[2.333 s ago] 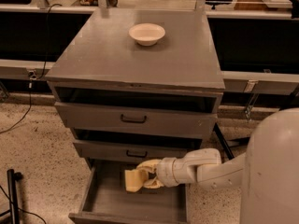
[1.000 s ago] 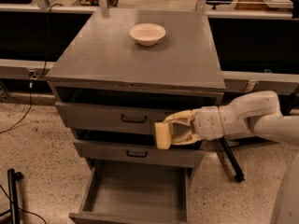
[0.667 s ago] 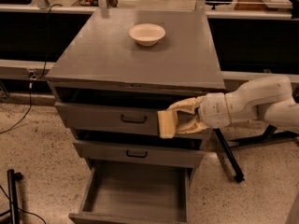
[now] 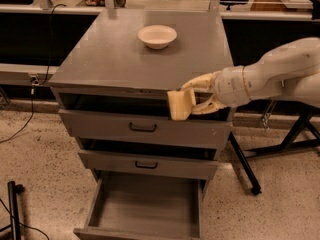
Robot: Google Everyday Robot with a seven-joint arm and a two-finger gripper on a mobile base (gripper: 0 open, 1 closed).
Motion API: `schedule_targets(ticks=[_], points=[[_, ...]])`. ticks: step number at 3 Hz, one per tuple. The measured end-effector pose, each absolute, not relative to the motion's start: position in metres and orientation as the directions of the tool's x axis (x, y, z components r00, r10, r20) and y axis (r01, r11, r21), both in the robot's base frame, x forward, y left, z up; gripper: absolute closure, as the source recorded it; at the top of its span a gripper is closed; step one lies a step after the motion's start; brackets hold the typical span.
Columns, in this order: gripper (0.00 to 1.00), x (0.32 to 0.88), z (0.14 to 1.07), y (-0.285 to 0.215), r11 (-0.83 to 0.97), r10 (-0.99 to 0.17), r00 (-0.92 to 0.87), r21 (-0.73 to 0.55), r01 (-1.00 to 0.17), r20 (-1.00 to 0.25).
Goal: Pick sponge from bottom drawer and place on counter
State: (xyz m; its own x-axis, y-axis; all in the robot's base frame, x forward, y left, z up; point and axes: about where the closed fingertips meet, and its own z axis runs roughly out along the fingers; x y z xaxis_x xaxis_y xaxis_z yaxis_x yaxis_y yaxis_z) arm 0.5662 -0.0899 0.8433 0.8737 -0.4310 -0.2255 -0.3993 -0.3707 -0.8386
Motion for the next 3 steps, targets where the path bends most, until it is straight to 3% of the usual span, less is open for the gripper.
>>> schedule_targets(ticks=[3], points=[[1.00,0.649,0.915,-0.096,-0.413,-0.557,0.830,-0.862,-0.293,-0.015]])
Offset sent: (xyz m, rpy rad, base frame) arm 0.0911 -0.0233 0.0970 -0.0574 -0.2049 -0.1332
